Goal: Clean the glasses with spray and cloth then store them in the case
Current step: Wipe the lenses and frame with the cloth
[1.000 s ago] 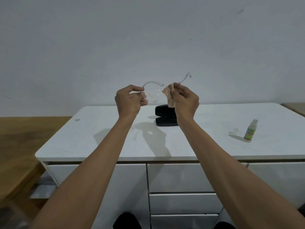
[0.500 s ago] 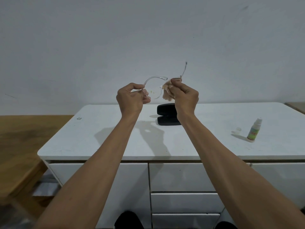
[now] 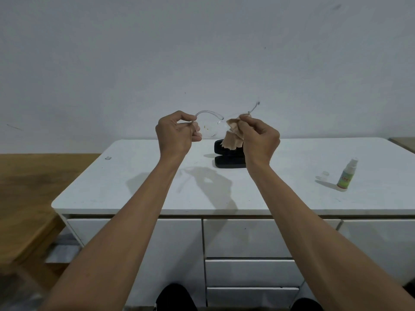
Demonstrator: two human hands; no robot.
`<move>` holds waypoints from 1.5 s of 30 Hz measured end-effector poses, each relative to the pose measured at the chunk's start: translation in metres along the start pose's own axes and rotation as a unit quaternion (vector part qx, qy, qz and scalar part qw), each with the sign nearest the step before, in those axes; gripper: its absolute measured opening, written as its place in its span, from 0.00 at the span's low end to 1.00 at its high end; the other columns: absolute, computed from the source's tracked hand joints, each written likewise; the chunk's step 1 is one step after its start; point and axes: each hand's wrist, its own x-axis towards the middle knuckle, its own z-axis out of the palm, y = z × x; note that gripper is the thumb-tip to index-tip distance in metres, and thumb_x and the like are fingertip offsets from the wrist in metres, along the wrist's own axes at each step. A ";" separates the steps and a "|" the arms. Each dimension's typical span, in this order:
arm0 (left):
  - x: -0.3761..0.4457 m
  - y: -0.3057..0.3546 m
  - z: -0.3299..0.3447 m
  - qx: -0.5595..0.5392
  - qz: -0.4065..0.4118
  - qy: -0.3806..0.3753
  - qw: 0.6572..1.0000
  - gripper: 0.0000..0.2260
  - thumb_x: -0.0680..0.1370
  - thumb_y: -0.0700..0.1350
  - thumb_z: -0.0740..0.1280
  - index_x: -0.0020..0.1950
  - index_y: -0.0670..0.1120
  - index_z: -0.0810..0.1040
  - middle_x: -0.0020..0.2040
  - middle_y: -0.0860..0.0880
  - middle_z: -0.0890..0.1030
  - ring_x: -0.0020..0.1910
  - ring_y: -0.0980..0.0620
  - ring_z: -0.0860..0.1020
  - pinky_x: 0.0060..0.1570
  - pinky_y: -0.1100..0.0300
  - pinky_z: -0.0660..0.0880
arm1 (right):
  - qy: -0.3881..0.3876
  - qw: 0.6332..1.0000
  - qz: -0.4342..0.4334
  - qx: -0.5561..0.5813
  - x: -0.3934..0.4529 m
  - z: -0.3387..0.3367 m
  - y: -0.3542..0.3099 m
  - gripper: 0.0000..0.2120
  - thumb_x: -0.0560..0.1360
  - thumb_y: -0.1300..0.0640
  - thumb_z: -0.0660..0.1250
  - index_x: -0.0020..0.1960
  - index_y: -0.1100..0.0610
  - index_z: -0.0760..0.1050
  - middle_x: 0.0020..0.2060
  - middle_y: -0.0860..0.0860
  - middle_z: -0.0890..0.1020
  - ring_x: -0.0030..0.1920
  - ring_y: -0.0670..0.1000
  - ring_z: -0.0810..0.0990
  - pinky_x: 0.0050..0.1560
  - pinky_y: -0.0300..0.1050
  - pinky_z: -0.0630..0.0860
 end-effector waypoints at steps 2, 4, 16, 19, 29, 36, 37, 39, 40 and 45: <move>-0.001 0.004 0.005 -0.006 0.006 0.007 1.000 0.07 0.74 0.27 0.67 0.43 0.37 0.83 0.31 0.42 0.81 0.26 0.45 0.80 0.37 0.51 0.85 | 0.018 0.999 0.018 0.029 0.002 0.007 -0.001 0.09 0.71 0.64 0.74 0.46 0.53 0.88 0.43 0.45 0.89 0.48 0.42 0.87 0.54 0.37 0.81; -0.001 0.007 0.008 -0.013 0.010 0.012 1.000 0.08 0.74 0.27 0.67 0.43 0.37 0.82 0.31 0.41 0.81 0.27 0.45 0.80 0.37 0.51 0.85 | 0.011 0.998 0.038 0.041 0.007 0.014 -0.001 0.09 0.71 0.62 0.74 0.48 0.53 0.88 0.43 0.45 0.89 0.46 0.45 0.86 0.53 0.42 0.81; 0.004 0.002 -0.003 -0.010 0.003 0.023 1.000 0.08 0.75 0.28 0.69 0.42 0.40 0.83 0.32 0.41 0.81 0.26 0.45 0.79 0.39 0.48 0.85 | -0.161 0.985 0.023 -0.061 0.011 0.003 0.013 0.10 0.67 0.56 0.72 0.46 0.58 0.87 0.33 0.54 0.84 0.36 0.59 0.82 0.43 0.54 0.77; 0.001 -0.001 -0.007 0.000 -0.002 0.014 1.000 0.08 0.74 0.28 0.69 0.41 0.39 0.83 0.33 0.39 0.81 0.26 0.46 0.79 0.39 0.47 0.85 | -0.152 0.985 0.001 -0.081 0.010 -0.005 0.011 0.07 0.67 0.60 0.72 0.43 0.58 0.87 0.35 0.55 0.86 0.38 0.61 0.85 0.46 0.58 0.82; -0.001 0.006 0.001 -0.008 0.015 0.014 1.000 0.09 0.75 0.28 0.67 0.41 0.41 0.81 0.32 0.40 0.82 0.27 0.45 0.81 0.37 0.52 0.85 | -0.018 0.999 0.036 0.033 0.007 0.015 0.000 0.13 0.71 0.64 0.70 0.47 0.49 0.88 0.40 0.41 0.88 0.49 0.45 0.86 0.61 0.51 0.82; -0.005 0.009 0.014 -0.016 0.018 0.013 1.000 0.07 0.76 0.29 0.68 0.43 0.39 0.81 0.31 0.41 0.82 0.28 0.45 0.82 0.36 0.53 0.85 | -0.029 0.996 0.053 0.067 0.016 0.028 -0.007 0.13 0.70 0.64 0.70 0.44 0.48 0.89 0.41 0.45 0.89 0.48 0.49 0.86 0.62 0.59 0.81; -0.006 0.010 0.015 -0.019 0.018 0.014 1.000 0.06 0.76 0.29 0.68 0.43 0.38 0.81 0.31 0.41 0.82 0.28 0.45 0.82 0.36 0.52 0.85 | -0.038 0.997 0.050 0.053 0.016 0.028 -0.008 0.14 0.70 0.64 0.70 0.44 0.48 0.88 0.41 0.45 0.88 0.46 0.48 0.85 0.62 0.58 0.81; -0.005 0.010 0.014 -0.024 0.012 0.018 0.999 0.06 0.76 0.29 0.68 0.44 0.38 0.81 0.31 0.41 0.81 0.27 0.46 0.81 0.37 0.51 0.85 | -0.067 0.997 0.032 0.027 0.017 0.027 -0.010 0.13 0.71 0.64 0.70 0.46 0.50 0.89 0.39 0.46 0.88 0.44 0.48 0.84 0.61 0.57 0.82; -0.003 0.010 0.014 -0.026 0.008 0.021 0.999 0.06 0.76 0.29 0.68 0.44 0.38 0.81 0.31 0.41 0.81 0.27 0.46 0.81 0.37 0.51 0.85 | -0.082 0.996 0.023 0.011 0.018 0.026 -0.009 0.12 0.71 0.64 0.69 0.46 0.51 0.89 0.38 0.47 0.87 0.42 0.49 0.84 0.60 0.59 0.82; 0.003 0.009 0.003 -0.017 -0.003 0.016 1.000 0.07 0.75 0.28 0.68 0.44 0.38 0.83 0.32 0.41 0.81 0.26 0.46 0.81 0.37 0.50 0.85 | -0.166 0.985 0.029 -0.046 0.019 0.011 0.001 0.09 0.69 0.61 0.69 0.45 0.58 0.87 0.36 0.62 0.85 0.38 0.59 0.81 0.49 0.64 0.80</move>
